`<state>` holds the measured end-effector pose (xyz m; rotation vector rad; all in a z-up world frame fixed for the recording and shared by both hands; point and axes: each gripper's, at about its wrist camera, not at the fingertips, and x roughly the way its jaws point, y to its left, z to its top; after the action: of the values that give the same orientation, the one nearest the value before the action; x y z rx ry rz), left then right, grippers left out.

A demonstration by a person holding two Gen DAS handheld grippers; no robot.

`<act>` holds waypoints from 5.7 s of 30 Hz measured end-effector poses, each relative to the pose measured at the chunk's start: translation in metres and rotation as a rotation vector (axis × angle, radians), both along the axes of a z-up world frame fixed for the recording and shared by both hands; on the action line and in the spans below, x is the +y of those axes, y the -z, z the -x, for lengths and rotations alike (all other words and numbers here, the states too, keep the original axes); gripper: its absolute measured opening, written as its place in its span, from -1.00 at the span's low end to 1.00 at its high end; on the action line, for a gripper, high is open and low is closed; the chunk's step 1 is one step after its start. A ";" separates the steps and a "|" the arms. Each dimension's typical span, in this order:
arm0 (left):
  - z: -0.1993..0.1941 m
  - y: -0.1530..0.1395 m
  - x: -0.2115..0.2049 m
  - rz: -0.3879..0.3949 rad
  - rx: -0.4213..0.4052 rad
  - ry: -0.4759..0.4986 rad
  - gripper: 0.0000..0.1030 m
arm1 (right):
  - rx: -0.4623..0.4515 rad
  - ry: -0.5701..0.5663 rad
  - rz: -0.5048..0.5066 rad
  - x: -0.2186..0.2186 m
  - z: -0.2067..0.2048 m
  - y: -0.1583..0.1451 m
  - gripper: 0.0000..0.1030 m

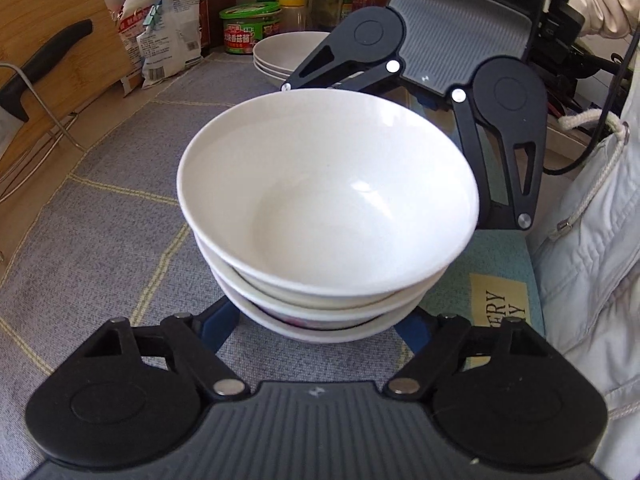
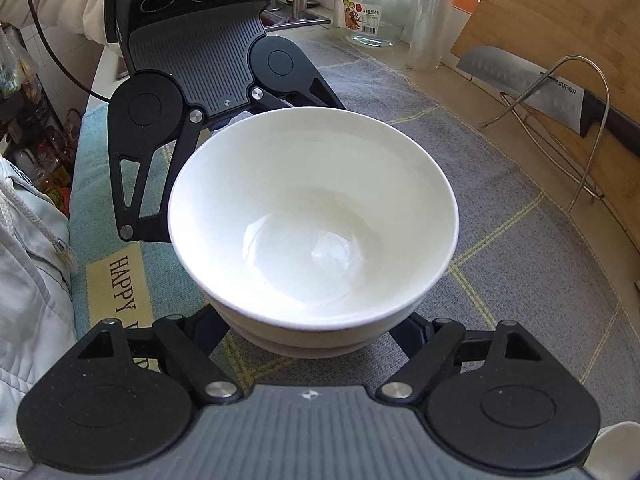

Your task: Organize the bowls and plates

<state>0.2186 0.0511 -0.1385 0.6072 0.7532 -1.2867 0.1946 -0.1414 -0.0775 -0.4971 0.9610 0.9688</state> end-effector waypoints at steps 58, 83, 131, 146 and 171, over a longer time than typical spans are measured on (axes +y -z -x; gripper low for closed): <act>-0.003 -0.040 -0.189 0.041 -0.119 0.073 0.55 | -0.076 0.075 0.069 -0.192 0.007 -0.068 0.70; -0.054 -0.008 -0.258 0.008 -0.111 0.107 0.55 | -0.056 0.133 0.088 -0.259 -0.029 -0.035 0.70; 0.011 -0.032 -0.176 0.206 -0.346 -0.293 0.98 | -0.145 0.299 0.230 -0.241 0.015 -0.063 1.00; 0.062 -0.067 -0.101 0.333 -0.228 -0.697 0.99 | -0.163 1.226 0.198 -0.163 0.098 -0.113 1.00; 0.099 -0.092 -0.102 0.268 -0.168 -0.771 0.99 | -0.250 1.455 0.055 -0.143 0.153 -0.148 1.00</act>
<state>0.1196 -0.0509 -0.0467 0.1630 0.5738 -0.5953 0.0415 -0.2844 0.0701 0.1125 0.8339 -0.4265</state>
